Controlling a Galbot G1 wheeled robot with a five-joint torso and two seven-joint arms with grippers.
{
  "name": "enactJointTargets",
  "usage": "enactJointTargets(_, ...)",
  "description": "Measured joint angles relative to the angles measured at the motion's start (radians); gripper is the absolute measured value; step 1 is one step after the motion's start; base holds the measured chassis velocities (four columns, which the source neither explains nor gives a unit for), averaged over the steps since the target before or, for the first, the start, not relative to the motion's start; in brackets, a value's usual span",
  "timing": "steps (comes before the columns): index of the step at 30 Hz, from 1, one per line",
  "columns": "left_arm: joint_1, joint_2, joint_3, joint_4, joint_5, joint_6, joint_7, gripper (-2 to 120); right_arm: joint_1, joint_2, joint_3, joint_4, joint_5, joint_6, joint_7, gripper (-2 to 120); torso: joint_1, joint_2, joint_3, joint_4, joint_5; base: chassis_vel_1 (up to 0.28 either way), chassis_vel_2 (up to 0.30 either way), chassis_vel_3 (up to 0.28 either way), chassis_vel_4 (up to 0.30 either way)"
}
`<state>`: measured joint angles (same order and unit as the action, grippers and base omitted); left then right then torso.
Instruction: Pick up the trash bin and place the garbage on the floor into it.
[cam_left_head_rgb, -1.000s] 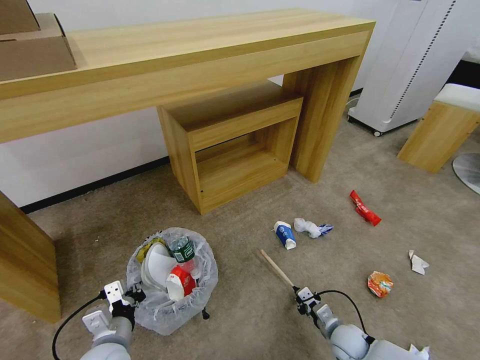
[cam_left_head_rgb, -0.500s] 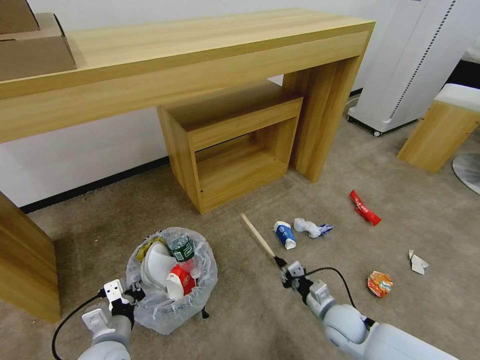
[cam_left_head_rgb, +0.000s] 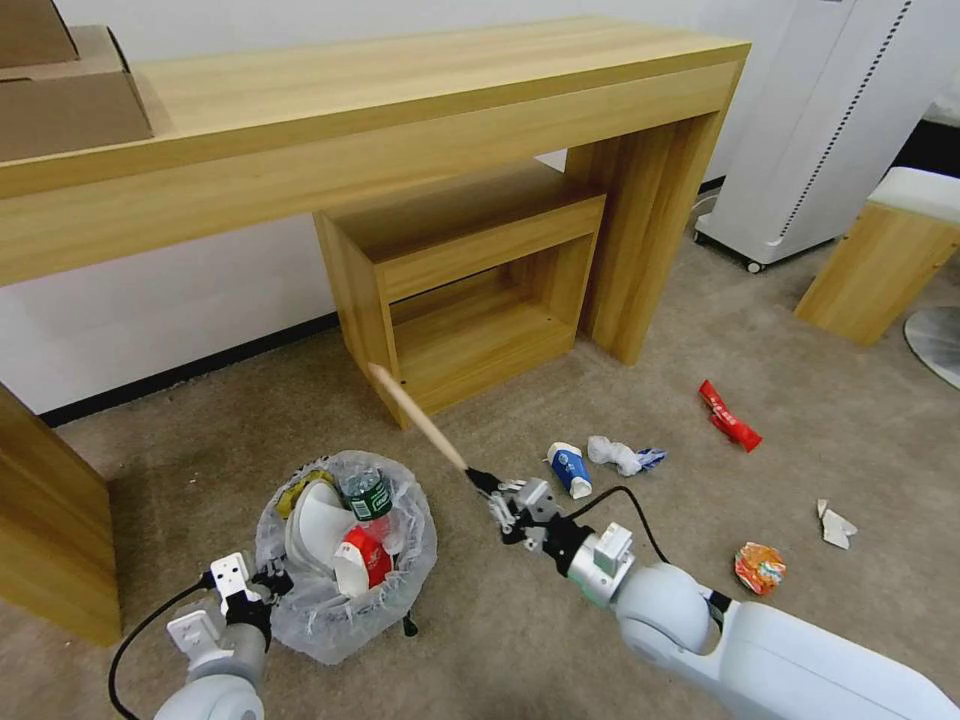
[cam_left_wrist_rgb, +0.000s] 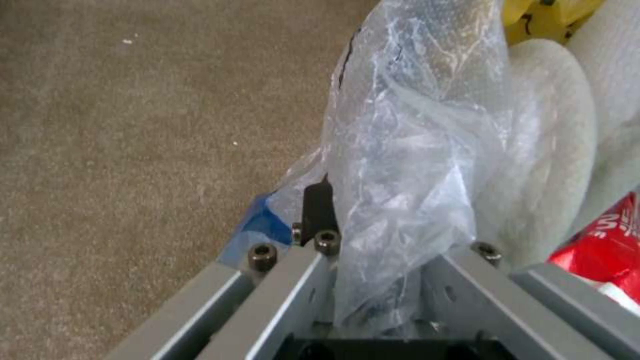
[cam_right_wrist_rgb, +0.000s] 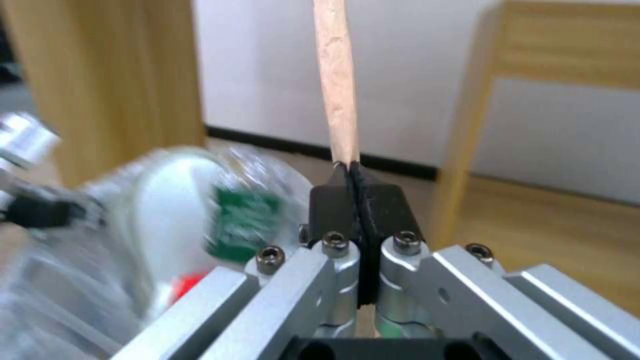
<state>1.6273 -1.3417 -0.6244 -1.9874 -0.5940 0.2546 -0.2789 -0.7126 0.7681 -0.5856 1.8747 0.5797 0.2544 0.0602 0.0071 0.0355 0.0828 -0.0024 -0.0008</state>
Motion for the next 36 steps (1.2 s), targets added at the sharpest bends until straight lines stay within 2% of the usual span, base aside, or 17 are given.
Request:
enactJointTargets(10,0.003,-0.002,0.000,-0.016,-0.006,0.006,-0.003,1,0.122,0.057,-0.168,-0.050,0.037,0.037,-0.042,0,0.000,0.000,0.000,-0.0001,0.0000,0.000,0.000,0.000,0.000)
enactJointTargets(12,0.006,-0.003,0.000,-0.023,-0.009,0.009,-0.004,1,0.164,0.084,-0.222,-0.089,0.047,0.056,-0.068,0,0.000,0.000,0.000,0.0000,0.0001,0.000,0.000,0.000,0.000)
enactJointTargets(20,0.012,-0.004,-0.001,-0.038,-0.014,0.011,-0.008,1,0.226,0.157,-0.324,-0.194,0.057,0.074,-0.084,0,0.000,0.000,0.000,0.0000,0.0001,0.000,0.000,0.000,0.000)
enactJointTargets(36,0.024,-0.005,-0.008,-0.047,-0.016,0.009,-0.008,1,0.245,0.226,-0.384,-0.288,0.060,0.066,-0.064,0,0.000,0.000,0.000,0.0000,0.0001,0.000,0.000,0.000,0.000)
